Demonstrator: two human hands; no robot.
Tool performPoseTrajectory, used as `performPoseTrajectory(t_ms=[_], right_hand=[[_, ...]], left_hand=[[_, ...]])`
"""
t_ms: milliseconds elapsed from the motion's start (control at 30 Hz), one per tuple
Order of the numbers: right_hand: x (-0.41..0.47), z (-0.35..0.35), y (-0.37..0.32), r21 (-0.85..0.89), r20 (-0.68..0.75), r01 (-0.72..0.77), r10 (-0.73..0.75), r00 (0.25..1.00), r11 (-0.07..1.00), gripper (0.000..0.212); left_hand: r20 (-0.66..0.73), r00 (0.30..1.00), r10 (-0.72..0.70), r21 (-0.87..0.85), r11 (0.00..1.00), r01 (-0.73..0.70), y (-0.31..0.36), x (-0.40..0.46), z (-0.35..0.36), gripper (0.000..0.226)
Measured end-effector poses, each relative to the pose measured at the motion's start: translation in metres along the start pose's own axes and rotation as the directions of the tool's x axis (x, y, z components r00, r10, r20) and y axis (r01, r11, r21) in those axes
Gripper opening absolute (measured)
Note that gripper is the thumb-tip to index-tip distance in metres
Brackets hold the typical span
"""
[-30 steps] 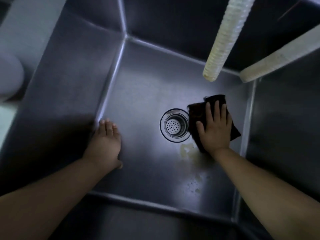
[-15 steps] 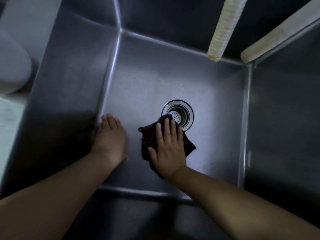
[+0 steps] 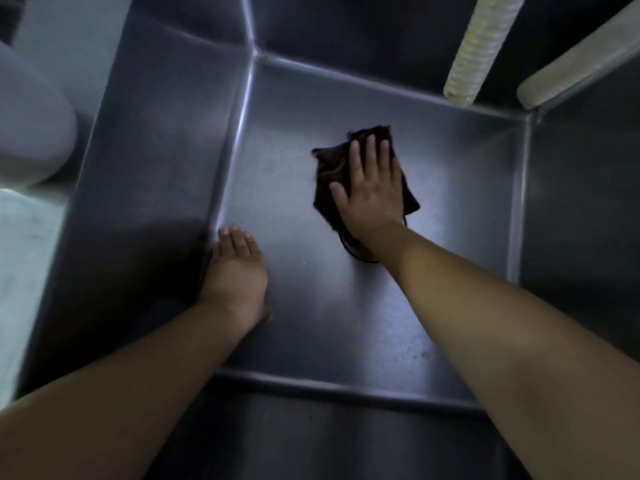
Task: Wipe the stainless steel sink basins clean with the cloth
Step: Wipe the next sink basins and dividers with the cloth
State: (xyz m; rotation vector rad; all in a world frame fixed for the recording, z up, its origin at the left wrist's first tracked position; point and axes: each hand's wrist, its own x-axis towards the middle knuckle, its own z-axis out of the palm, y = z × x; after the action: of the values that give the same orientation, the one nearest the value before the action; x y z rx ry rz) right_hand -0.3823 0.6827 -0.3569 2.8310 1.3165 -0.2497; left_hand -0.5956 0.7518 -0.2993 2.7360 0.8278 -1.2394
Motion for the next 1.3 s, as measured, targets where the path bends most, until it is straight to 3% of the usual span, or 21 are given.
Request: performPoseTrajectory(t_ms=[100,300,567,733,900,1000,1200,1300], right_hand=[[0.0,0.0,0.03,0.006,-0.012,-0.109,0.109,0.994,0.994,0.076],[-0.047,0.0,0.071,0.063,-0.013,-0.181,0.182,0.983,0.981,0.075],[-0.128,0.012,0.043,0.053,-0.056,-0.209,0.211,0.976,0.977,0.072],[-0.112,0.015,0.01,0.027,-0.026,0.034,-0.033,0.999,0.999,0.066],[-0.074,0.016,-0.016,0.115,-0.039,-0.067,0.072,0.997,0.991,0.048],[-0.077,0.016,-0.009,0.135,-0.105,-0.017,0.031,0.994,0.991,0.042],[-0.073,0.012,0.035,0.085,-0.165,0.342,-0.326,0.931,0.936,0.037],[-0.065,0.009,0.05,0.011,-0.1,0.483,-0.48,0.872,0.875,0.04]], left_hand=[[-0.001,1.0,-0.006,0.011,1.0,0.006,0.001,0.0,0.0,0.128],[-0.002,1.0,-0.014,0.008,1.0,0.014,0.002,-0.002,-0.004,0.128],[0.011,1.0,-0.017,-0.021,1.0,0.017,0.001,-0.005,-0.011,0.129],[0.013,1.0,-0.014,-0.021,1.0,0.015,0.001,-0.004,-0.011,0.129],[0.017,1.0,-0.015,-0.021,1.0,0.015,0.001,-0.004,-0.01,0.129],[0.027,1.0,-0.016,-0.012,1.0,0.016,0.002,-0.004,-0.01,0.129],[0.056,0.998,-0.035,-0.008,0.999,0.035,0.003,-0.005,-0.012,0.128],[0.073,0.996,-0.048,-0.012,0.999,0.049,0.005,-0.006,-0.013,0.128]])
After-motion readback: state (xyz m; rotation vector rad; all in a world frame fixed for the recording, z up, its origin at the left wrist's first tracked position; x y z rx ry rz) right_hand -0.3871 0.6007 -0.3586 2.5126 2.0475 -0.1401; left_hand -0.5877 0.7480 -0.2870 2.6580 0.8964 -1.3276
